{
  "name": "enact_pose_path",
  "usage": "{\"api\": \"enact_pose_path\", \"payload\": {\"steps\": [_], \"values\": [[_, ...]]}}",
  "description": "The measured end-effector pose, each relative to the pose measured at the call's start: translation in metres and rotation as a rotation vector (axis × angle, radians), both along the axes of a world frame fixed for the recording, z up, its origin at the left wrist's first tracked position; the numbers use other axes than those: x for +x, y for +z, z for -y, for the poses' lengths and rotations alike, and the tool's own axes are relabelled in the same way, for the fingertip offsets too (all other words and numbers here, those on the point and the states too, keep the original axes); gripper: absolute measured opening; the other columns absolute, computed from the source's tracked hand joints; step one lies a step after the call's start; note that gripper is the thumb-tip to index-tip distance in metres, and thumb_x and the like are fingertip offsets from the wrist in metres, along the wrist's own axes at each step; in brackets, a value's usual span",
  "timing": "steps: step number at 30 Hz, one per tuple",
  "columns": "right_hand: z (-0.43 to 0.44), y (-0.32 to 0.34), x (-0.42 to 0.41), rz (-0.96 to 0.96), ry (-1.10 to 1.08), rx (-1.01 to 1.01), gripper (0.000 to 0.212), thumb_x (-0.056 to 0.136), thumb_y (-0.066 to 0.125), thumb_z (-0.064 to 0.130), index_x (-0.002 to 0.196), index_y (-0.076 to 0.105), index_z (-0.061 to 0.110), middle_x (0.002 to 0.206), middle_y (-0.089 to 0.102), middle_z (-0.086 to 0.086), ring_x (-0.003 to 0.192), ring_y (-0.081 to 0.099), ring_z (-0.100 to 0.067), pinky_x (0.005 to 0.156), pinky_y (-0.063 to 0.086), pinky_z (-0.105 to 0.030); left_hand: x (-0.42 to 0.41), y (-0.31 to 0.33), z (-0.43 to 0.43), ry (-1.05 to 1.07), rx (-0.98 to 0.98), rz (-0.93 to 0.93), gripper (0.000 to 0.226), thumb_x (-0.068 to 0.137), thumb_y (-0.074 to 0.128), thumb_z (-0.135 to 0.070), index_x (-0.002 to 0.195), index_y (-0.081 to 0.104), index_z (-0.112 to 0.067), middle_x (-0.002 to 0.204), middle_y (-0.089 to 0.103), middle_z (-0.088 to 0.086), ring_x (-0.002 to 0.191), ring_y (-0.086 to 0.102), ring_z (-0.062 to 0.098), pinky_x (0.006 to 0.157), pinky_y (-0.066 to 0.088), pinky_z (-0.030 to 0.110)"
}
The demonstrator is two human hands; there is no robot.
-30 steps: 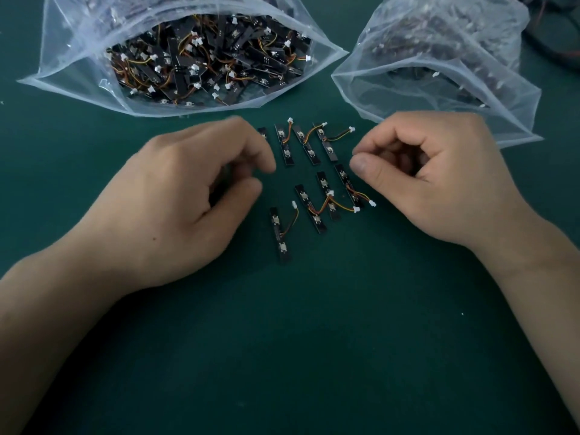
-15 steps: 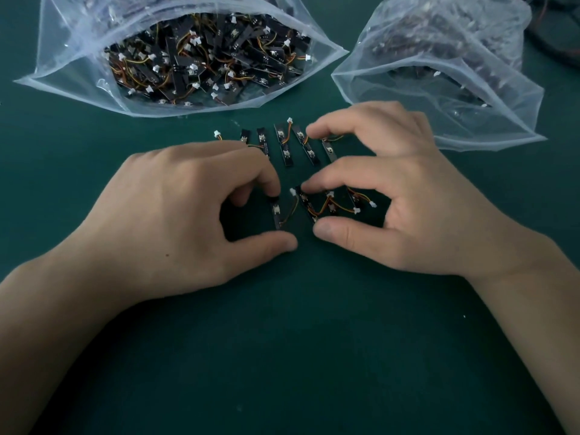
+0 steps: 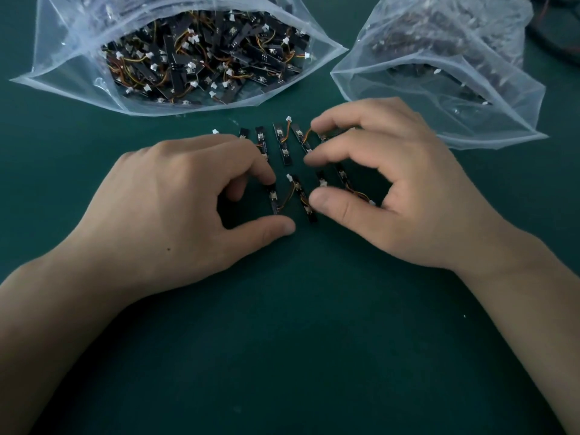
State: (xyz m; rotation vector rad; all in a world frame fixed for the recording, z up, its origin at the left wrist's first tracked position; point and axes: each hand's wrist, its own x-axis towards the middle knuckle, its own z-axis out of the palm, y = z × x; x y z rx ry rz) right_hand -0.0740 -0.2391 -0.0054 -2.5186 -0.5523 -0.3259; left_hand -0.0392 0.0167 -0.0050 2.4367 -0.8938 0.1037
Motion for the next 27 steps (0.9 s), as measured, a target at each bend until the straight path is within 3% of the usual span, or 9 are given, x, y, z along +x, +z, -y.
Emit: {"api": "enact_pose_path", "payload": {"steps": [3, 5, 7, 10, 13, 17, 20, 23, 27], "values": [[0.002, 0.002, 0.004, 0.088, -0.080, 0.149, 0.017, 0.102, 0.063, 0.023, 0.107, 0.075, 0.012, 0.106, 0.069, 0.001, 0.102, 0.063, -0.011, 0.094, 0.047, -0.031, 0.001, -0.001, 0.000, -0.004, 0.009, 0.009, 0.044, 0.082, 0.064, -0.079, 0.105, 0.064, -0.041, 0.084, 0.055, -0.017, 0.070, 0.056, 0.006, 0.059, 0.049, 0.036], [0.006, 0.002, 0.005, 0.067, -0.141, 0.217, 0.017, 0.101, 0.057, 0.007, 0.101, 0.073, 0.008, 0.073, 0.061, 0.001, 0.067, 0.055, -0.009, 0.068, 0.040, -0.021, 0.001, -0.002, 0.000, 0.000, 0.014, 0.020, 0.044, 0.083, 0.064, -0.079, 0.105, 0.064, -0.042, 0.084, 0.055, -0.016, 0.069, 0.056, 0.007, 0.058, 0.049, 0.035], [0.012, 0.003, 0.003, -0.015, -0.158, 0.226, 0.022, 0.096, 0.052, -0.002, 0.099, 0.071, 0.010, 0.060, 0.053, -0.001, 0.054, 0.046, -0.018, 0.055, 0.034, -0.023, 0.001, -0.002, 0.000, 0.004, 0.011, 0.022, 0.043, 0.083, 0.064, -0.079, 0.106, 0.064, -0.042, 0.084, 0.055, -0.015, 0.069, 0.056, 0.007, 0.058, 0.048, 0.034], [0.019, 0.006, 0.001, -0.129, -0.091, 0.183, 0.018, 0.092, 0.057, 0.009, 0.102, 0.069, 0.018, 0.066, 0.055, 0.006, 0.056, 0.049, -0.020, 0.055, 0.040, -0.027, 0.002, -0.003, -0.001, 0.009, 0.005, 0.029, 0.043, 0.083, 0.064, -0.078, 0.106, 0.064, -0.042, 0.084, 0.056, -0.015, 0.069, 0.056, 0.006, 0.058, 0.048, 0.034], [0.021, 0.008, 0.001, -0.243, -0.024, 0.051, 0.034, 0.087, 0.066, 0.047, 0.116, 0.064, 0.029, 0.082, 0.056, 0.009, 0.073, 0.054, -0.021, 0.068, 0.046, -0.038, 0.003, -0.004, -0.002, 0.007, -0.021, 0.015, 0.047, 0.084, 0.063, -0.079, 0.110, 0.064, -0.041, 0.084, 0.055, -0.014, 0.068, 0.055, 0.008, 0.060, 0.050, 0.037], [0.023, 0.008, 0.001, -0.276, -0.023, -0.037, 0.066, 0.071, 0.071, 0.074, 0.125, 0.056, 0.037, 0.088, 0.054, 0.013, 0.085, 0.053, -0.011, 0.073, 0.040, -0.022, 0.003, -0.002, -0.001, 0.040, -0.106, 0.006, 0.044, 0.090, 0.059, -0.074, 0.111, 0.065, -0.036, 0.081, 0.055, -0.010, 0.069, 0.055, 0.014, 0.059, 0.048, 0.039], [0.021, 0.010, 0.000, -0.287, -0.024, 0.022, 0.066, 0.072, 0.070, 0.075, 0.125, 0.054, 0.039, 0.087, 0.054, 0.013, 0.083, 0.054, -0.013, 0.073, 0.041, -0.023, 0.007, 0.001, -0.001, 0.119, -0.185, 0.110, 0.025, 0.101, 0.062, -0.048, 0.101, 0.069, -0.024, 0.078, 0.057, -0.010, 0.072, 0.054, 0.017, 0.069, 0.047, 0.039], [0.019, 0.010, 0.000, -0.275, -0.014, 0.101, 0.056, 0.082, 0.065, 0.071, 0.125, 0.055, 0.036, 0.085, 0.056, 0.009, 0.076, 0.053, -0.021, 0.072, 0.045, -0.035, 0.015, -0.001, -0.003, 0.280, -0.128, 0.235, 0.021, 0.101, 0.059, -0.037, 0.106, 0.071, -0.020, 0.106, 0.061, -0.003, 0.106, 0.056, 0.032, 0.097, 0.043, 0.051], [0.017, 0.011, 0.000, -0.262, -0.037, 0.112, 0.052, 0.085, 0.062, 0.069, 0.123, 0.058, 0.034, 0.084, 0.056, 0.008, 0.074, 0.052, -0.023, 0.071, 0.046, -0.038, 0.024, -0.003, -0.005, 0.456, 0.003, 0.113, 0.042, 0.101, 0.047, -0.051, 0.129, 0.065, -0.026, 0.148, 0.051, -0.002, 0.141, 0.033, 0.027, 0.114, 0.028, 0.060]]}}
